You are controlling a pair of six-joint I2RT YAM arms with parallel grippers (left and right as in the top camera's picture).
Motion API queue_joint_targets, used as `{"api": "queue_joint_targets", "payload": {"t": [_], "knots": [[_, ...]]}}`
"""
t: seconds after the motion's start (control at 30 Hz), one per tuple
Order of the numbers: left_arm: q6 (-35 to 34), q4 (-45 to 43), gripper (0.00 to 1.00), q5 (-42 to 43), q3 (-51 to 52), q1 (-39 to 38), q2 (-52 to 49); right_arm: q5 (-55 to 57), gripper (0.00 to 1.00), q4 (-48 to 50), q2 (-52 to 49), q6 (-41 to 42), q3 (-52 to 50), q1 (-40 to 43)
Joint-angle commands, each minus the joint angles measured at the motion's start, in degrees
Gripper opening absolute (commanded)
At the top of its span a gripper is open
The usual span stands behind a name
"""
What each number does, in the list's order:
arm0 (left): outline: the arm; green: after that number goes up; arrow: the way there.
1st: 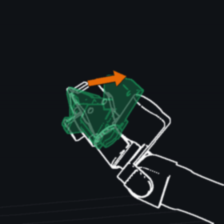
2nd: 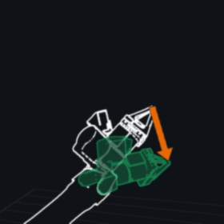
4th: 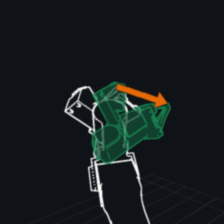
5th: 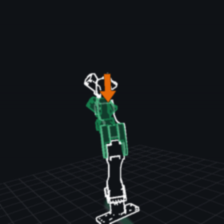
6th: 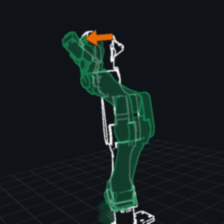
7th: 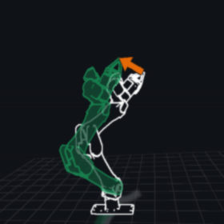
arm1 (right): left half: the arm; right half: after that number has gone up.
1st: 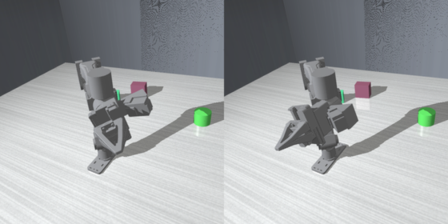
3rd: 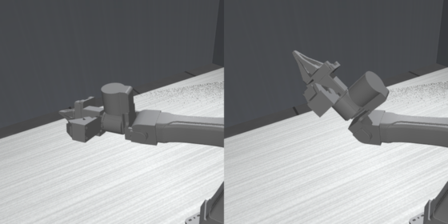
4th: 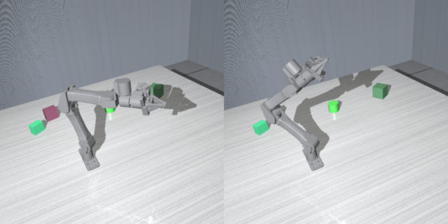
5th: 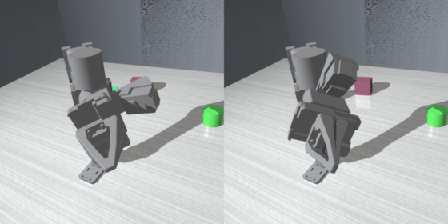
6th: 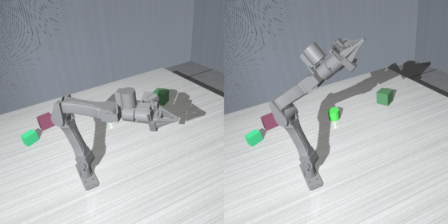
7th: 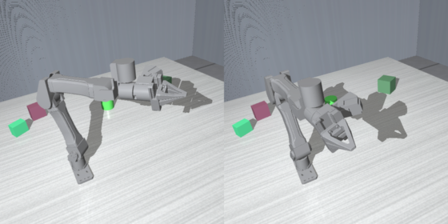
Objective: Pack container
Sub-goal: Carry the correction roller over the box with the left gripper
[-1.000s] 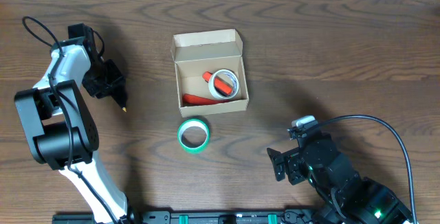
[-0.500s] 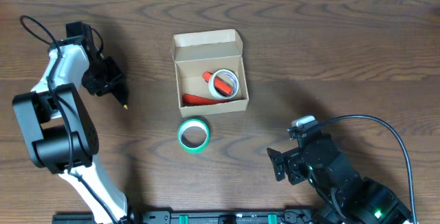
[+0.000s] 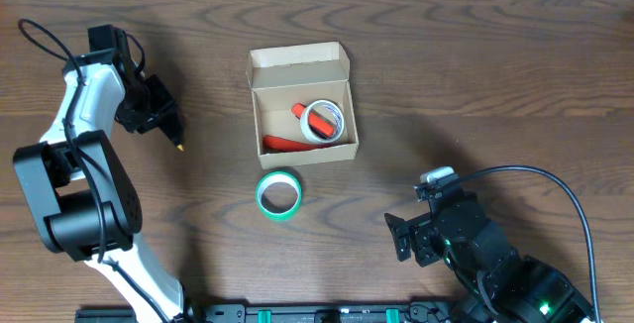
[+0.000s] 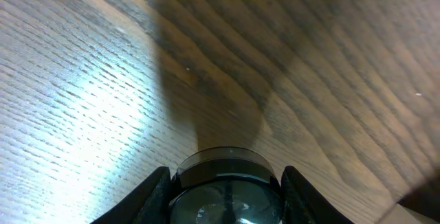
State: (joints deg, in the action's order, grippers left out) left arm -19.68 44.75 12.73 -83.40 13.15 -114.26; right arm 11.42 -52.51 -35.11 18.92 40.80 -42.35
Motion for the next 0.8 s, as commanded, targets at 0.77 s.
{"api": "queue_joint_targets", "payload": {"t": [0.77], "knots": [[-1.77,-0.85,0.41,0.42,-0.79,-9.46,10.60,0.79,0.99,-0.02,0.28,0.79,-0.09,-0.44]]}}
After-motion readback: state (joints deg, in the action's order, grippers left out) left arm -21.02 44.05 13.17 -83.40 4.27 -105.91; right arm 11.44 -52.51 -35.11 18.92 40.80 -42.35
